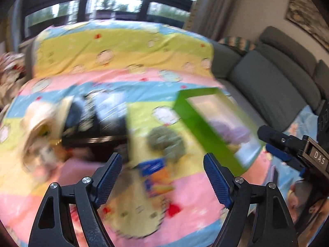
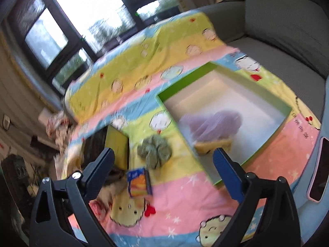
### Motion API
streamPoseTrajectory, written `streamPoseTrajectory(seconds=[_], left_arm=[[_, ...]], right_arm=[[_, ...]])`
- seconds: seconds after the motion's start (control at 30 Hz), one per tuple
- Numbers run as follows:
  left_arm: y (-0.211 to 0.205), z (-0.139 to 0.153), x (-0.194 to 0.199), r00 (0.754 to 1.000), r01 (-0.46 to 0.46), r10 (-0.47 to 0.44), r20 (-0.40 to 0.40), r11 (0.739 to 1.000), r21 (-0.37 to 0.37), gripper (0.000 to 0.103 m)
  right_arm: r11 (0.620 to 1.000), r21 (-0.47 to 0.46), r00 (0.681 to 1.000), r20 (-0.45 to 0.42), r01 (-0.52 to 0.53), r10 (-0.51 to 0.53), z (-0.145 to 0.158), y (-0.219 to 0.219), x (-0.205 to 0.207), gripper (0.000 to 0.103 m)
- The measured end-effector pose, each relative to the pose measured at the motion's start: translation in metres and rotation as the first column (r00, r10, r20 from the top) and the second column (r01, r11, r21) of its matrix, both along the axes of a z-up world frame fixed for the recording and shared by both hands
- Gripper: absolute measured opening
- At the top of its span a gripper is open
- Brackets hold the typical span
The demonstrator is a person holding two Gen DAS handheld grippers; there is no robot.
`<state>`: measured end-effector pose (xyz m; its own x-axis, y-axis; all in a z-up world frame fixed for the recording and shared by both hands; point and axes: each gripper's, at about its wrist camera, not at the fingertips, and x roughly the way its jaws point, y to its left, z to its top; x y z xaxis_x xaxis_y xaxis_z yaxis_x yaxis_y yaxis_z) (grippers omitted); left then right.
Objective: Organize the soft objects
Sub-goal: 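Move the right gripper to the blue Tempo tissue pack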
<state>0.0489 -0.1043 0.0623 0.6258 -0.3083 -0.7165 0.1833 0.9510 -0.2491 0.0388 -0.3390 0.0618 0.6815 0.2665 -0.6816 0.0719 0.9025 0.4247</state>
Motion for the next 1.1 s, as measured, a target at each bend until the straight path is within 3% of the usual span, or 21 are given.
streamPoseTrajectory(seconds=[0.13,0.27,0.43,0.53,0.73,1.1], left_arm=[[0.032,-0.026,-0.02,0.994,-0.102,0.103,-0.043,0.995,0.013,0.082],[0.051,-0.049,-0.036,0.984,-0.154,0.152,-0.093,0.988,-0.011,0.082],[0.061,-0.064,-0.048,0.977,-0.176,0.18,-0.111,0.983,0.042,0.082],[0.068,-0.067,-0.054,0.976,-0.181,0.182,-0.122,0.983,0.022,0.082],[0.071,-0.069,-0.063,0.974,-0.187,0.187,-0.127,0.982,0.011,0.082],[0.083,-0.07,-0.061,0.964,-0.225,0.216,-0.152,0.973,-0.045,0.082]], right_arm=[[0.99,-0.046,0.99,-0.064,-0.13,0.127,-0.028,0.044,0.006,0.096],[0.976,-0.05,0.969,-0.141,-0.213,0.204,-0.061,0.082,0.019,0.083],[0.954,-0.139,0.947,-0.225,-0.266,0.231,-0.096,0.12,0.039,0.074],[0.945,-0.181,0.938,-0.269,-0.272,0.218,-0.115,0.132,0.047,0.069],[0.927,-0.229,0.933,-0.277,-0.296,0.229,-0.129,0.141,0.055,0.051],[0.906,-0.109,0.883,-0.299,-0.41,0.363,-0.116,0.14,0.014,0.053]])
